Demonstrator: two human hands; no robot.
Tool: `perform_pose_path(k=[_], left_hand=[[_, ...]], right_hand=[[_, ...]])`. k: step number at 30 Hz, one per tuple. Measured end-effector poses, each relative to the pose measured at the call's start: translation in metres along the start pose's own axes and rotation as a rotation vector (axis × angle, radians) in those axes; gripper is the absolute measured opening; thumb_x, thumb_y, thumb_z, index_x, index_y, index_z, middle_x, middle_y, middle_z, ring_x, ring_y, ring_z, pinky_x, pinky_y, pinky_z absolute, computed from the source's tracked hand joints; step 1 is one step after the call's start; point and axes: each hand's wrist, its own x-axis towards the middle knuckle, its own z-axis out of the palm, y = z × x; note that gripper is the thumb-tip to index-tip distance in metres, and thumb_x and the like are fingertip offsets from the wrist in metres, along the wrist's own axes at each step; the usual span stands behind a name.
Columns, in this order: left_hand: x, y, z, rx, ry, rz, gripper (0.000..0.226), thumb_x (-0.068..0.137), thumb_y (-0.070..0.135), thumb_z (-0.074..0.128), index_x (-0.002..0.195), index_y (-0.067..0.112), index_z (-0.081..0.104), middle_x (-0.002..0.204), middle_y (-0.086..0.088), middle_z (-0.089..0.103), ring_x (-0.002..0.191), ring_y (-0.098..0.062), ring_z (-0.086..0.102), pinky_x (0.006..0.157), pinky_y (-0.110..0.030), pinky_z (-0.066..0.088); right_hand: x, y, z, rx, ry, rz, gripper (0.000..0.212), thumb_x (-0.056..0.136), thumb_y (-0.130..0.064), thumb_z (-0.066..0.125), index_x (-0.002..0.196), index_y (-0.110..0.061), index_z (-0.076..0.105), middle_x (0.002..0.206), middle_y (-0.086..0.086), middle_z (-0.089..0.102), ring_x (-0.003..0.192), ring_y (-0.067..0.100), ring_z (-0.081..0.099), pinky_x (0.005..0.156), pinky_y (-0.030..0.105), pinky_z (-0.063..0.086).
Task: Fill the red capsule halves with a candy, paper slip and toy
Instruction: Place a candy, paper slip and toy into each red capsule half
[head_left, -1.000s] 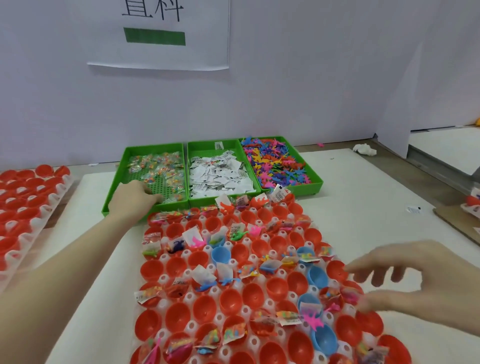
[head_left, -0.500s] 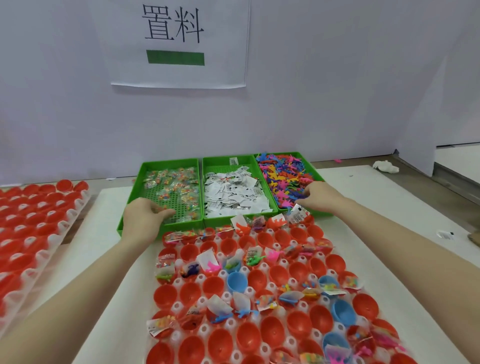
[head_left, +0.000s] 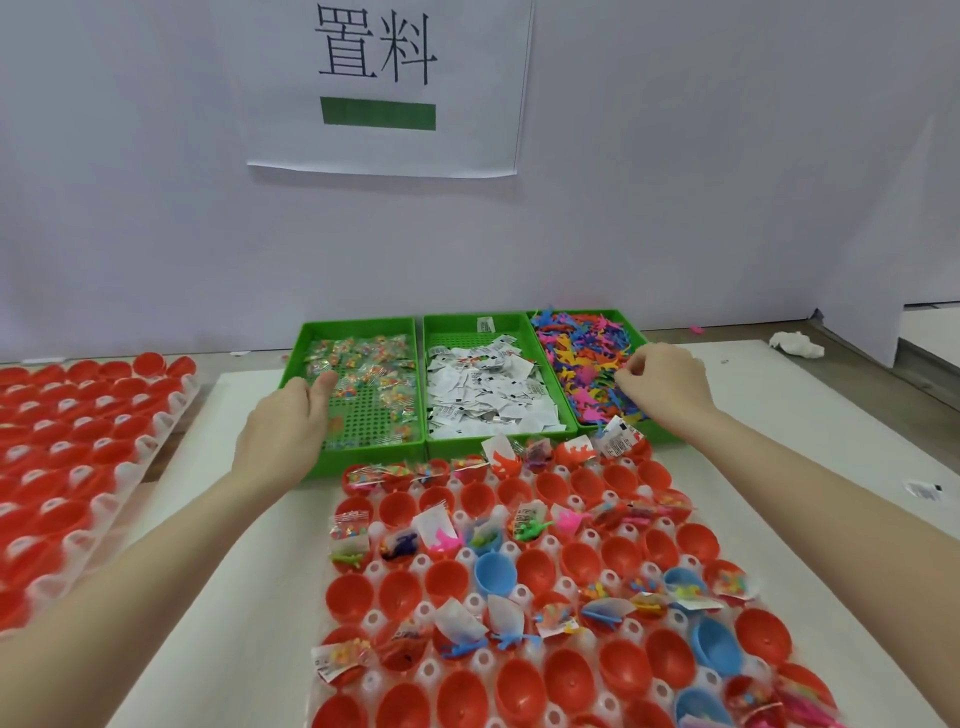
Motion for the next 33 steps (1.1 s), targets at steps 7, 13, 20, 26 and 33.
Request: perform_pose_path(k=[7,13,20,26,33], left_hand=[[-0.005,0.010,-0.004,0.018,-0.059,-0.122,0.051,0.095,0.054,0.019,0.082,0.012,0.045,0.075,-0.005,0.048,0.080,-0.031,0.048,0.069,-0.036,0.031],[-0.009,0.023,-0.010,-0.427,-0.021,-0.241,0.026,0.096,0.009,0.033,0.071,0.014,0.038,0.073,-0.006,0.039,0.069,-0.024,0.039,0.057,-0.031,0.030],[-0.050,0.045,-0.044,-1.092,-0.237,-0.386,0.026,0.094,0.011,0.044,0.069,0.014,0.038,0.057,0.000,0.037,0.034,-0.005,0.036,0.034,-0.013,0.029],[-0.069,0.051,-0.055,-1.131,-0.243,-0.355,0.038,0.058,0.026,0.071,0.093,0.016,0.057,0.060,0.003,0.057,0.050,-0.002,0.051,0.057,-0.013,0.048],[-0.081,0.065,-0.054,-1.240,-0.315,-0.501,0.022,0.059,0.019,0.070,0.076,0.005,0.068,0.061,0.001,0.068,0.046,0.000,0.056,0.047,-0.008,0.046]], right_hand=[[-0.002,-0.042,-0.001,0.402,-0.143,-0.060,0.024,0.095,-0.010,0.032,0.103,-0.008,0.055,0.085,0.002,0.057,0.053,0.011,0.044,0.050,0.026,0.035],[-0.011,-0.082,0.017,-0.106,-0.475,-0.331,0.047,0.086,-0.052,0.052,0.114,-0.015,0.056,0.108,-0.003,0.059,0.102,0.022,0.056,0.073,0.031,0.039],[-0.011,-0.092,0.034,-0.089,-0.385,-0.325,0.028,0.085,-0.041,0.060,0.101,-0.020,0.072,0.120,0.000,0.064,0.100,0.019,0.061,0.065,0.025,0.039],[-0.012,-0.088,0.025,0.032,-0.125,-0.329,0.028,0.075,-0.050,0.067,0.081,-0.023,0.073,0.097,-0.006,0.069,0.085,0.014,0.059,0.058,0.024,0.031],[-0.008,-0.085,0.008,0.582,-0.215,-0.035,0.016,0.082,-0.019,0.066,0.074,-0.007,0.073,0.075,0.003,0.070,0.084,0.029,0.065,0.072,0.030,0.046]])
